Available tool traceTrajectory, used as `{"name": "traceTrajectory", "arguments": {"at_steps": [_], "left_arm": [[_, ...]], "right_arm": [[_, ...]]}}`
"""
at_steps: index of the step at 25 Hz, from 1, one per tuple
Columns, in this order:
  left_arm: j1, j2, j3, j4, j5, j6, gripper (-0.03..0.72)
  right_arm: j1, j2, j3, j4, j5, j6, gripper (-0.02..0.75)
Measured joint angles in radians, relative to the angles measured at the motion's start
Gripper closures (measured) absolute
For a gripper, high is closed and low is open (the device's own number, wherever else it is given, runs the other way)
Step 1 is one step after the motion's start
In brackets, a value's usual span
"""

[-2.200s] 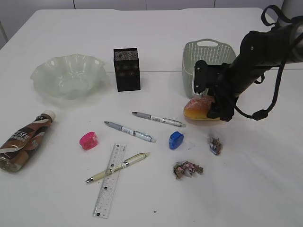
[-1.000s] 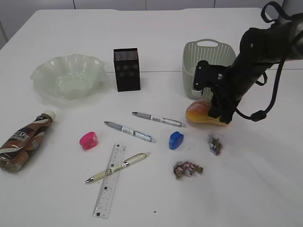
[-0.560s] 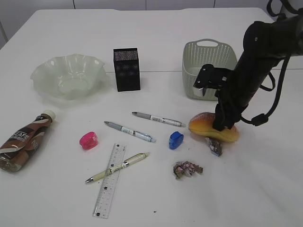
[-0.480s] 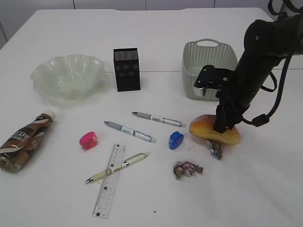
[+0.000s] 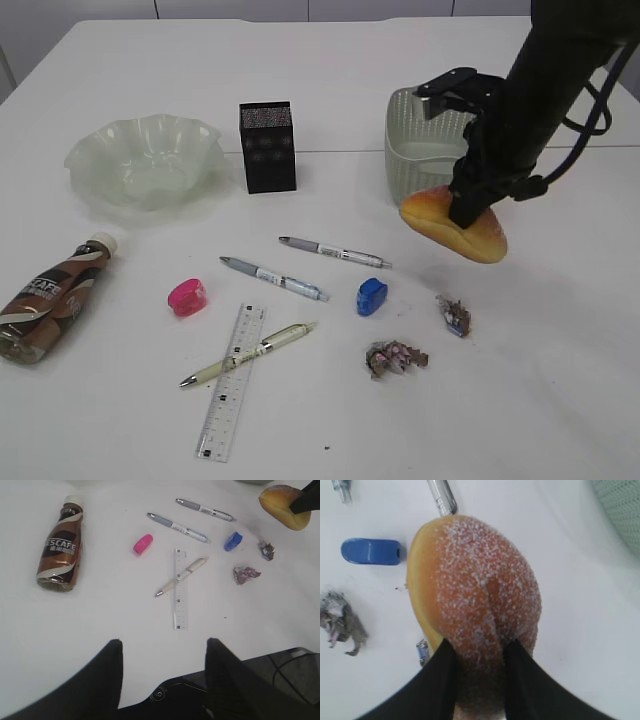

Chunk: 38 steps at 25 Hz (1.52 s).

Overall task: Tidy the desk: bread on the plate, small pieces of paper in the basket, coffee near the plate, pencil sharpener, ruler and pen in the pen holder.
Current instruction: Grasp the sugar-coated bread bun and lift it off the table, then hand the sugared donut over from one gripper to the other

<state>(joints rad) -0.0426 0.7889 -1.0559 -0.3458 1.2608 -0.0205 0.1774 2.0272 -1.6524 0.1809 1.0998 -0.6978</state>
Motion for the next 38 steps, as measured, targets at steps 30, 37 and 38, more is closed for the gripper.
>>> {"name": "traceTrajectory", "arguments": {"at_steps": [30, 37, 38], "left_arm": [[0.000, 0.407, -0.002, -0.592, -0.254, 0.449, 0.218], [0.019, 0.546, -0.114, -0.775, -0.255, 0.583, 0.199], [0.021, 0.572, -0.145, -0.795, -0.242, 0.594, 0.190]], "right_arm": [[0.000, -0.224, -0.199, 0.581, 0.139, 0.223, 0.561], [0.000, -0.233, -0.199, 0.719, 0.141, 0.171, 0.561], [0.000, -0.233, -0.199, 0.733, 0.141, 0.166, 0.561]]}}
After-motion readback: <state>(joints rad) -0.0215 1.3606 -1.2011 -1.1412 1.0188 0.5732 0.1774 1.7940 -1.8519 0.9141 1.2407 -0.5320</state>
